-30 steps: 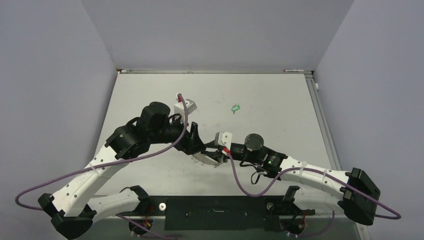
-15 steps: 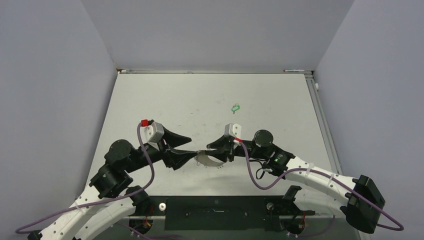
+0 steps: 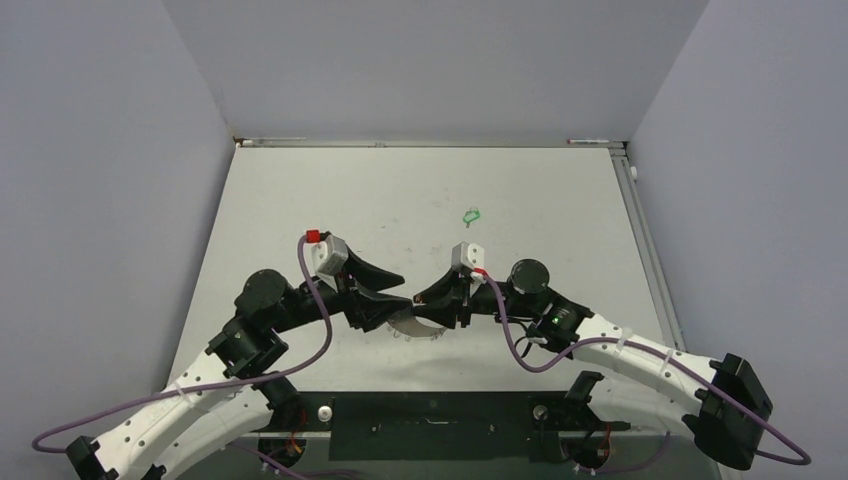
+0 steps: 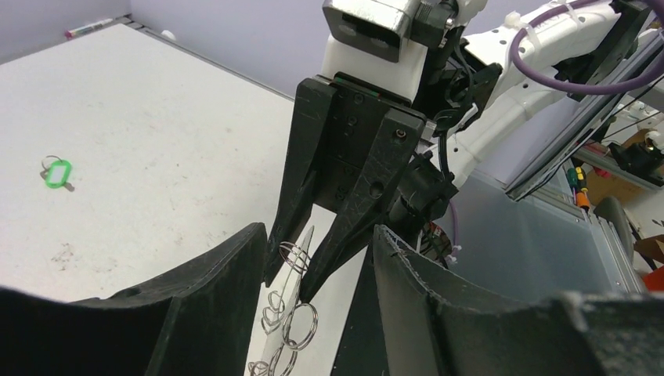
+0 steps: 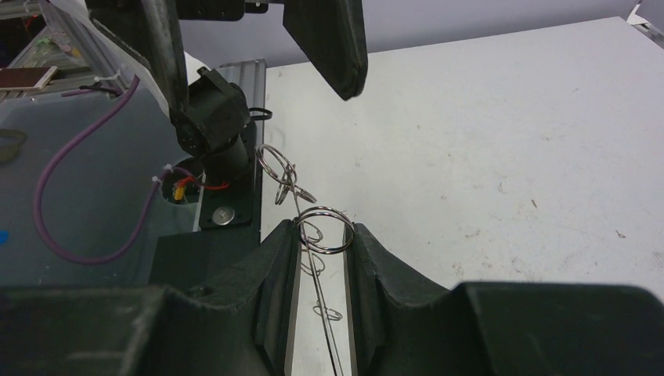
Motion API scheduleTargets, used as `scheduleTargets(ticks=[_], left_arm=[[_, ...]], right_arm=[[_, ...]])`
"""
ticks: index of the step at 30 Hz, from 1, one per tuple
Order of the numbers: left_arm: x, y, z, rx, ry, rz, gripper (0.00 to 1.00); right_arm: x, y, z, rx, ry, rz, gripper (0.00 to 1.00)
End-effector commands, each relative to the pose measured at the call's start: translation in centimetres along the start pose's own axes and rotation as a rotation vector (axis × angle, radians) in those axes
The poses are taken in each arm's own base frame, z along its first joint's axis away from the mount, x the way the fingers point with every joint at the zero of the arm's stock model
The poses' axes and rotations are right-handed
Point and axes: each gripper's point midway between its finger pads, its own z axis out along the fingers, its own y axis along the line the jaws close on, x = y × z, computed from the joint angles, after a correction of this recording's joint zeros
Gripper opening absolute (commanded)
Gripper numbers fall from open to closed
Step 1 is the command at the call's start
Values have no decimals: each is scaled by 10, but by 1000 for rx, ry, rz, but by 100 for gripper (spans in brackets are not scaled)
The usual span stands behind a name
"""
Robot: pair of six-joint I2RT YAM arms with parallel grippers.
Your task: Put the keys on the keyring
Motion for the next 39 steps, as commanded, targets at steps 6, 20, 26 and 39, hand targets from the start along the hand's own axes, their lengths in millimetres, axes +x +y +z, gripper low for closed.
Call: scheduleTargets(ticks=[6, 20, 26, 39], left_arm=[[5, -10, 15, 54, 17, -43, 46], [29, 4, 24, -18, 123, -97, 27], [32, 1, 25, 3, 132, -107, 24], [43, 2, 33, 15, 202, -152, 12]], right_arm=[[-47, 6, -2, -13, -82, -43, 11], [-51, -1, -7, 41, -79, -68, 11], [-51, -4, -6, 54, -78, -65, 10], [-51, -6, -6, 62, -78, -71, 10]])
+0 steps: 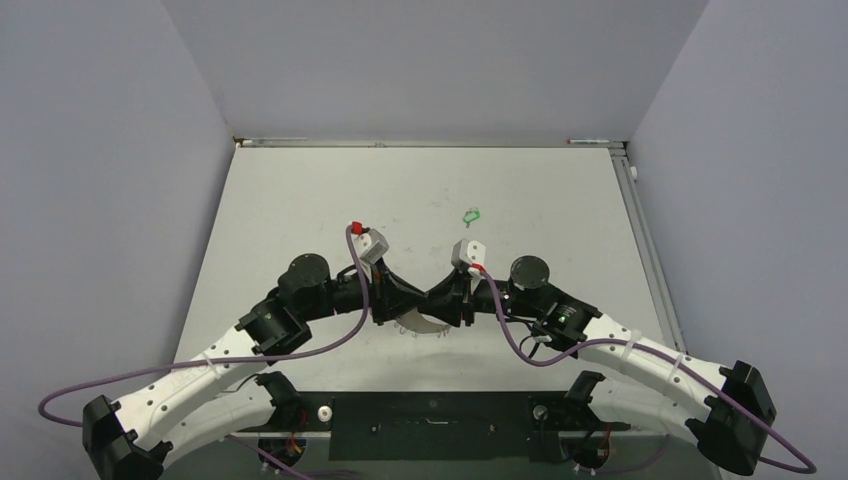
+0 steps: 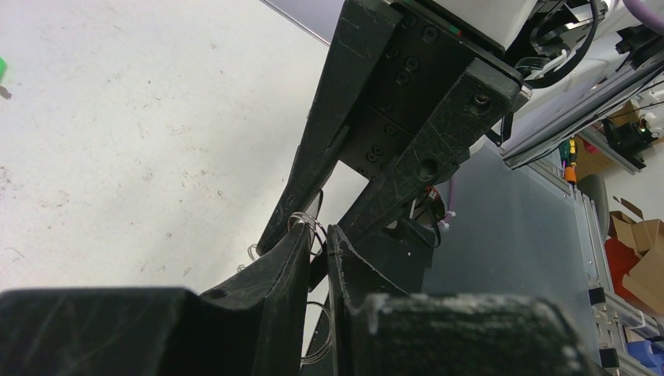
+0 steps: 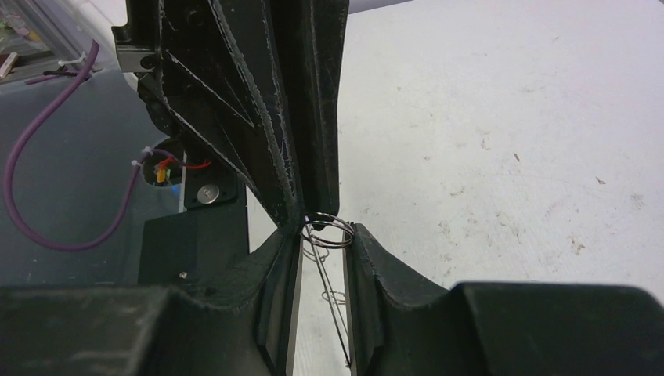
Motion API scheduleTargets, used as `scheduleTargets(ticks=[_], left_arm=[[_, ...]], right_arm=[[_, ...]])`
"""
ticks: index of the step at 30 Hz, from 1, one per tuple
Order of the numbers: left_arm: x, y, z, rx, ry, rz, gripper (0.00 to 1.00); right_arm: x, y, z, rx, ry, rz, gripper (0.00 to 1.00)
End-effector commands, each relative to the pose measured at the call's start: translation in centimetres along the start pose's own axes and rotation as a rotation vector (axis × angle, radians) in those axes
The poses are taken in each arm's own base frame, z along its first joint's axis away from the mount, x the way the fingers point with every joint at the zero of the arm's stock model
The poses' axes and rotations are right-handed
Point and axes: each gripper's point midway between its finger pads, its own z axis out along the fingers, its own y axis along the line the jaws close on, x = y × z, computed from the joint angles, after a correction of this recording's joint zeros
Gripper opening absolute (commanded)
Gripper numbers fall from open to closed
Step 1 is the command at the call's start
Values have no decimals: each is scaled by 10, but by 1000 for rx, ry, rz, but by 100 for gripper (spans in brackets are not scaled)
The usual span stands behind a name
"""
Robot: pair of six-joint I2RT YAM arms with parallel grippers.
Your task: Put the keys on the keyring
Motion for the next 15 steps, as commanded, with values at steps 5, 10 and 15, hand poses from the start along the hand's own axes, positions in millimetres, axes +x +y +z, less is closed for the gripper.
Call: scheduleTargets(ticks=[5, 10, 15], left_arm=[[-8, -13, 5, 47, 32, -8, 0], [-8, -16, 4, 58, 25, -22, 0], [-10, -20, 1, 58, 53, -42, 0]], right_arm=[[-60, 5, -1, -7, -165, -109, 10], [-60, 5, -2, -8, -164, -117, 10], [-55, 5, -4, -4, -140, -139, 27]])
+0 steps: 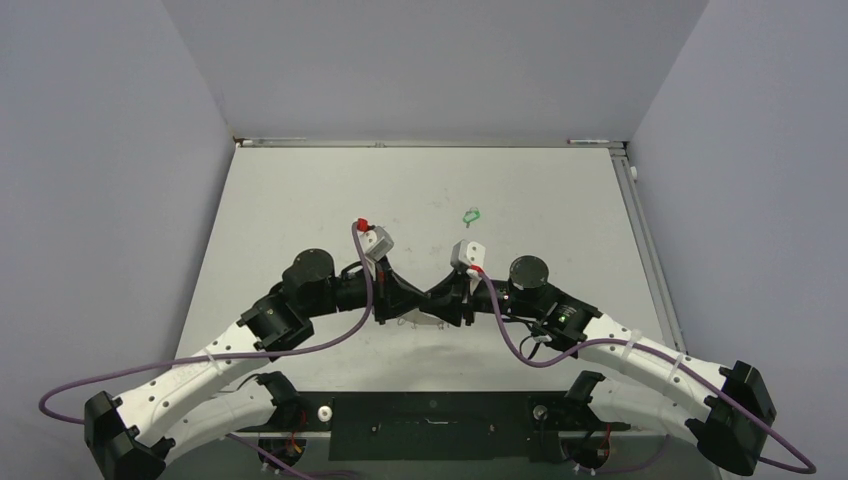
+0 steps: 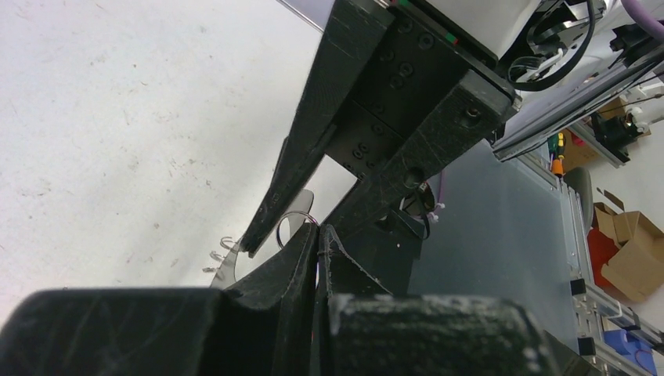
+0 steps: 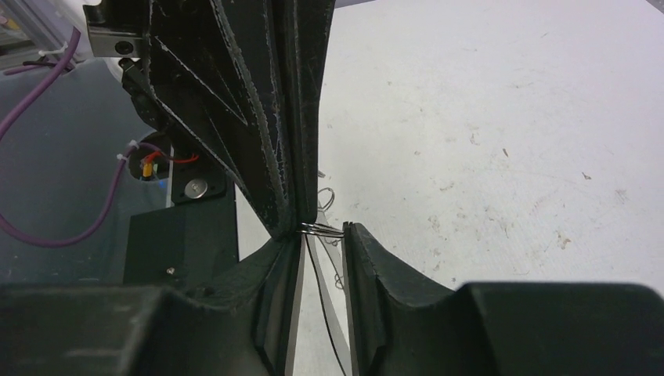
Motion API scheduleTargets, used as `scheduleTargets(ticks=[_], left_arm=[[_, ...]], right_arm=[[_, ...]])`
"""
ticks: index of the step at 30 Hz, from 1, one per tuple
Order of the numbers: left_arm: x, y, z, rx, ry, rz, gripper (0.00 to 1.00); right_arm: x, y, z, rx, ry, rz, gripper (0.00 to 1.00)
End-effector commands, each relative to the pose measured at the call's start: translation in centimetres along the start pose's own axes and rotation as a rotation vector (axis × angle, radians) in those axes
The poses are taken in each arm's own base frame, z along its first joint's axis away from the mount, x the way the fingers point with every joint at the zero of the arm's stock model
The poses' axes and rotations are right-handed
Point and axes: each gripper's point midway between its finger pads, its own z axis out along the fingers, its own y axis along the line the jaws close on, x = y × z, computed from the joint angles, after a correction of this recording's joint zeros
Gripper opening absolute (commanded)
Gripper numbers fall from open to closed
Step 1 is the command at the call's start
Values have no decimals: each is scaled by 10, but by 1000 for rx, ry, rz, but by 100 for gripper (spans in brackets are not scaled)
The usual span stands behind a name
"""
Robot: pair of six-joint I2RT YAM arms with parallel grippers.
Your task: Put the keys on the keyring
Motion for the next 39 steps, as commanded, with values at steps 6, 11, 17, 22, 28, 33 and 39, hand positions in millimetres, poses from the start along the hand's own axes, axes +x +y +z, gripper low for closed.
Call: scheduleTargets(ticks=[6, 11, 17, 22, 28, 33, 39], left_arm=[[-12, -22, -8, 65, 54, -13, 0], [-15, -21, -13, 90, 71, -42, 0], [-17, -29, -26, 170, 99, -49, 0], [-14, -34, -31, 197, 131, -40, 0], [-13, -38, -33, 214, 146, -34, 0], [-12, -39, -33, 226, 155, -38, 0], [-13, -40, -33, 235, 150, -41, 0]], right_arm=[[-61, 7, -14, 0, -129, -186, 52], [-72, 8, -27, 26, -140, -293, 54], [-82, 19, -40, -8, -186, -469, 52], [-86, 19, -37, -39, -135, -519, 43], [-58, 16, -16, -124, 4, -461, 38], [-46, 21, -7, -186, 20, -446, 36], [-38, 26, -4, -226, 32, -435, 34]])
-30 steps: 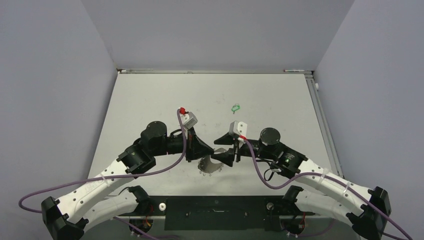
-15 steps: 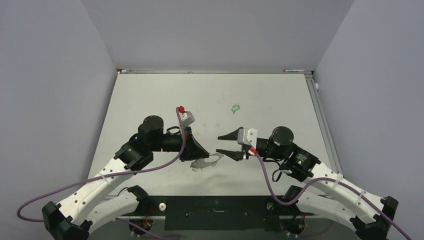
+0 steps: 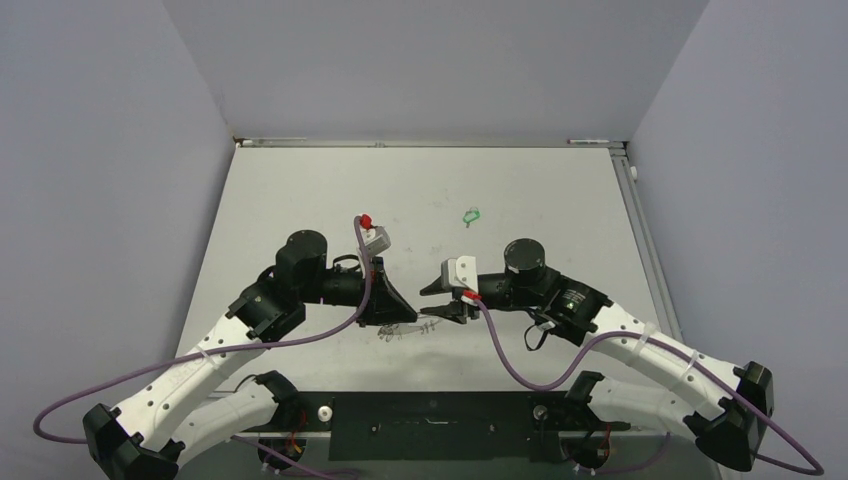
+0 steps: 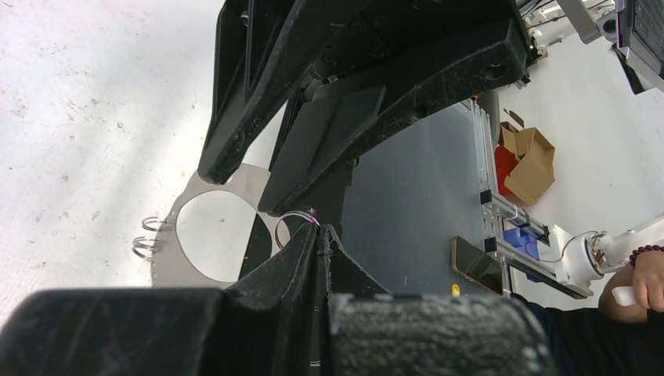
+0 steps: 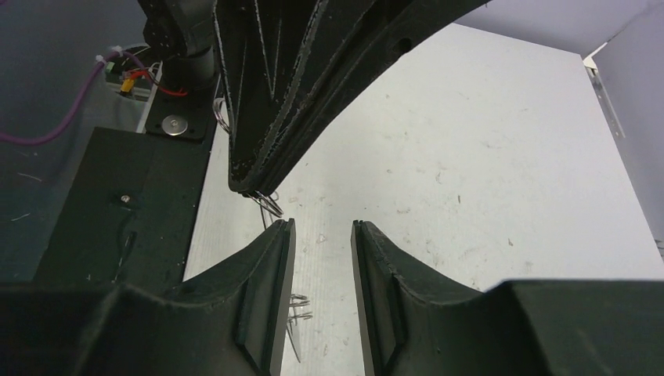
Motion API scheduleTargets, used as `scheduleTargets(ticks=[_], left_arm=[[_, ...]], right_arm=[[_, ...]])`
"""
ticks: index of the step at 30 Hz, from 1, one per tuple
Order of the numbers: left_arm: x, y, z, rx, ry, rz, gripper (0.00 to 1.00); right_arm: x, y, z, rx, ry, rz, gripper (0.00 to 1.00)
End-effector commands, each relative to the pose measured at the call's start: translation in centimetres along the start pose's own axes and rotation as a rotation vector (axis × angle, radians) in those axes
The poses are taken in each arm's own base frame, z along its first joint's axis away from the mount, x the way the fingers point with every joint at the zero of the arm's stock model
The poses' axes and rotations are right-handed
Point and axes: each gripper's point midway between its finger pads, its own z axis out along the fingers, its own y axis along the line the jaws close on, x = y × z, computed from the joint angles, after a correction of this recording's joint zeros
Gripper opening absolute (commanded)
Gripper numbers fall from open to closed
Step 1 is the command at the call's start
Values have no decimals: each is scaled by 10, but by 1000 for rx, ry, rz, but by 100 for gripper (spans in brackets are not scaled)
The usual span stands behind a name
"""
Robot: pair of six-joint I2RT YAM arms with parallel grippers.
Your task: Put the keys on the keyring
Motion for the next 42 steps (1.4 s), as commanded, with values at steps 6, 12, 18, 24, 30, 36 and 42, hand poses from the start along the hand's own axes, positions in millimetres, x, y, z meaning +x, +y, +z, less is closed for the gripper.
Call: scheduleTargets(ticks=[6, 12, 18, 24, 30, 36, 42], left_arm=[[-22, -18, -4, 55, -46, 79, 0], [-22, -18, -4, 54, -49, 78, 0], [-22, -17, -4, 52, -49, 78, 0], [-21, -15, -2, 51, -46, 74, 0], [-21, -14, -3, 42, -46, 76, 0], [-21, -13, -4, 33, -46, 80, 0], [-22, -14, -5, 29, -53, 84, 0]], right_arm=[[-15, 14, 8, -98, -55, -41, 31], [-14, 20, 13, -128, -52, -27, 26], [-19, 26, 11, -152, -67, -32, 24], [-22, 29, 11, -165, -81, -30, 20], [-21, 32, 10, -180, -66, -36, 26], [-19, 32, 6, -176, -44, -49, 29], [-22, 30, 3, -161, -49, -69, 28]])
